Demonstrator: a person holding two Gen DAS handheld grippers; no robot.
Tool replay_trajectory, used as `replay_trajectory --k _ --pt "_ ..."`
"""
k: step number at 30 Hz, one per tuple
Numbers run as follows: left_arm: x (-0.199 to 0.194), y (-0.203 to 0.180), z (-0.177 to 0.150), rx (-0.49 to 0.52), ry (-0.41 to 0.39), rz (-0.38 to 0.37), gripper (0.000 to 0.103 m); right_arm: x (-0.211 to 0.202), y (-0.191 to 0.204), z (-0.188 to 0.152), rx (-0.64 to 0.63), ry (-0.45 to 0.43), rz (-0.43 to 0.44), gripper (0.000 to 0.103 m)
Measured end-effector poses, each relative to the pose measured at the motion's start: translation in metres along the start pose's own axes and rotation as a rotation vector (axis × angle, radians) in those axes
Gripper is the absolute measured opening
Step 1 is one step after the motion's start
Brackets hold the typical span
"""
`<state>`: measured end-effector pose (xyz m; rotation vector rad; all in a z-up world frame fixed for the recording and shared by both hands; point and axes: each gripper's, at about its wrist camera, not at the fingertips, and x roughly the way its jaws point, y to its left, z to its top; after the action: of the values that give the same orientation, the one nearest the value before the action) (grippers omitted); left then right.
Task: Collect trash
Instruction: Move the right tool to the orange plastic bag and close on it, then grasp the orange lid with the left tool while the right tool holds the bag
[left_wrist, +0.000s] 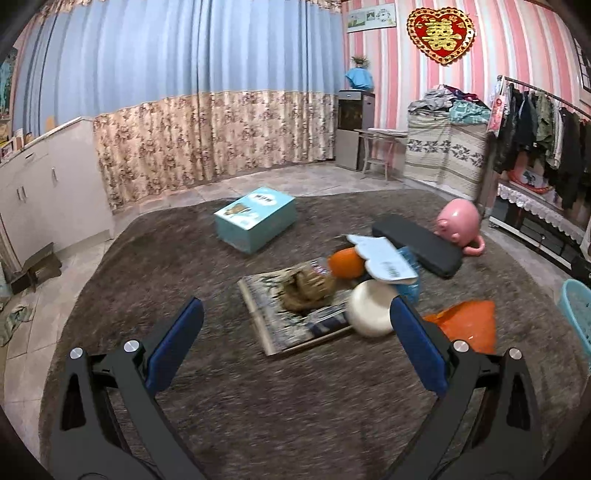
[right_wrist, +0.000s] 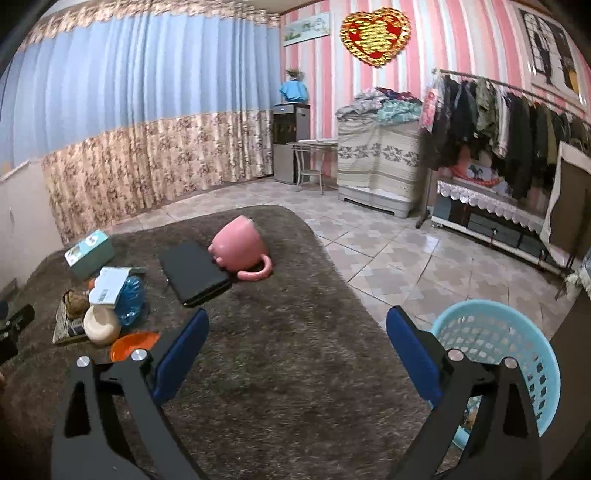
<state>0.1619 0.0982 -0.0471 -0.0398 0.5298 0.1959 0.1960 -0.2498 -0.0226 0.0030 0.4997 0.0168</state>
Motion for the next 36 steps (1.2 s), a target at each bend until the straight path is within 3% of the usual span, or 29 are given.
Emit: replay_trajectory --k 4,15,27,29,31,33,36 --pt "0.000 0.010 -0.007 0.012 0.002 0.026 0.098 0.006 0.006 -0.005 0.010 0.028 0.056 0.095" --pt "0.010 0.031 -0.025 0.001 0.048 0.048 0.098 0.030 0.033 -0.018 -0.045 0.090 0.107 0.095" --pt "0.019 0.048 -0.032 -0.048 0.085 0.038 0.098 0.076 0.090 -0.040 -0.078 0.247 0.237 0.094" --pt "0.020 0.048 -0.033 -0.049 0.091 0.037 0.098 0.082 0.097 -0.044 -0.097 0.273 0.249 0.087" --pt "0.022 0.048 -0.034 -0.049 0.098 0.035 0.098 0.089 0.104 -0.050 -0.104 0.318 0.296 0.058" --pt "0.023 0.047 -0.034 -0.046 0.107 0.038 0.098 0.091 0.109 -0.053 -0.114 0.329 0.327 0.048" --pt "0.023 0.041 -0.032 -0.036 0.109 0.043 0.098 0.086 0.108 -0.050 -0.110 0.310 0.352 0.023"
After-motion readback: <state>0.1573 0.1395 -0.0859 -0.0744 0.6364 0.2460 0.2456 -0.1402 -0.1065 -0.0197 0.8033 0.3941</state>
